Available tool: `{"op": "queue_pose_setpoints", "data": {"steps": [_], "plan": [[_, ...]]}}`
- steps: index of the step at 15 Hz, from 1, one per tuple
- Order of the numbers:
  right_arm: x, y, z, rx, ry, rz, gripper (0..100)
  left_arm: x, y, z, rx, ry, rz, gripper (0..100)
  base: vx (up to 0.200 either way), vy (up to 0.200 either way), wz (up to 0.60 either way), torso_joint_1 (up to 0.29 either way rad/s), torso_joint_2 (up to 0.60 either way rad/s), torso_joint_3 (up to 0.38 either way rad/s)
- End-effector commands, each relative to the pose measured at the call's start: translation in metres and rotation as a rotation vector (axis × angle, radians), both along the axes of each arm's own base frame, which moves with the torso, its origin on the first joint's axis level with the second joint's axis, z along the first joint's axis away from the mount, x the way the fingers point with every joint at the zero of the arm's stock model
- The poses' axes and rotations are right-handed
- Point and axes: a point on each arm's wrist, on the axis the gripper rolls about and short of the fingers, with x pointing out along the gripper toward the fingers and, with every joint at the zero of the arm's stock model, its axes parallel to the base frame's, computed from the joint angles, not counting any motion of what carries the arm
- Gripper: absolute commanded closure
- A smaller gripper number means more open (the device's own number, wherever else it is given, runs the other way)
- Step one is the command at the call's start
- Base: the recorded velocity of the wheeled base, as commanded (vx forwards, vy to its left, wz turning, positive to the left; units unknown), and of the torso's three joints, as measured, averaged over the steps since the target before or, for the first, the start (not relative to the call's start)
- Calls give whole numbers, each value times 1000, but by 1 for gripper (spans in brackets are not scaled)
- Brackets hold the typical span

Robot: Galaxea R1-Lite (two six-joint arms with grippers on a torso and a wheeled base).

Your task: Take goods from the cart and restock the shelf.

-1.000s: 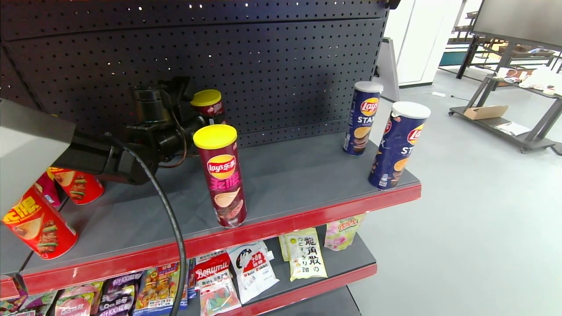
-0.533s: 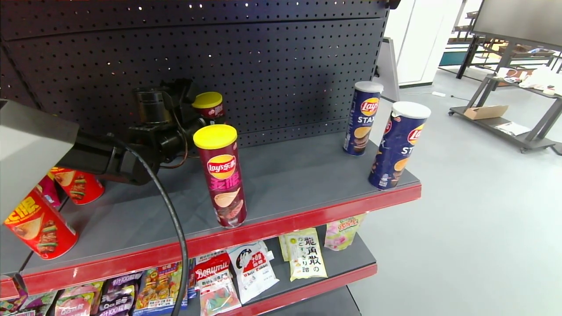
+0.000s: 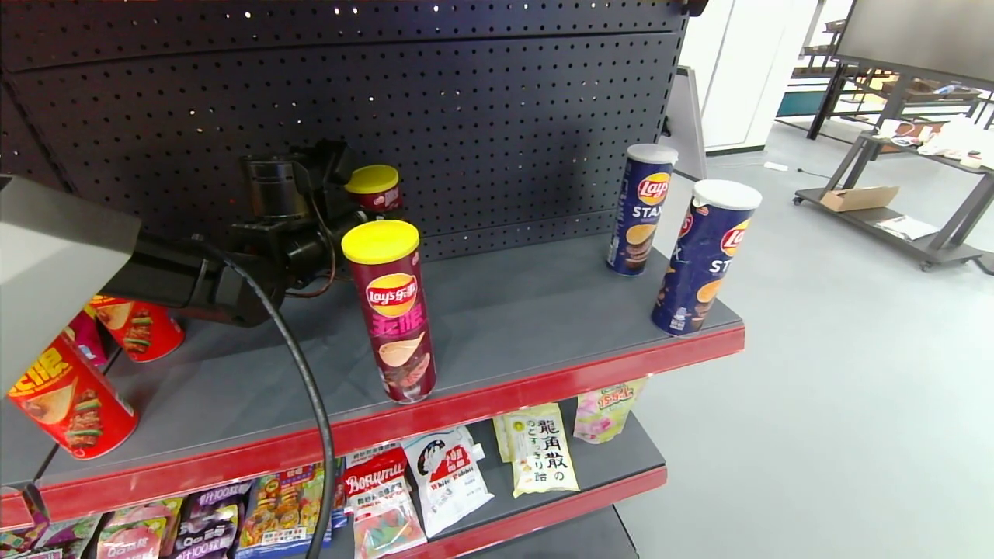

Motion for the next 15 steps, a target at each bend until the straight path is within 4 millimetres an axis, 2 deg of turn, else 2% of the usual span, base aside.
{"op": "queue_pose_setpoints", "data": {"steps": [1, 15], "plan": [[0, 0, 0, 0, 1, 1, 0, -1, 0, 5, -4, -14, 0, 100, 0, 0, 0, 0, 0, 0], [0, 0, 0, 0, 1, 1, 0, -4, -5, -1, 39, 32, -18, 100, 0, 0, 0, 0, 0, 0]]}}
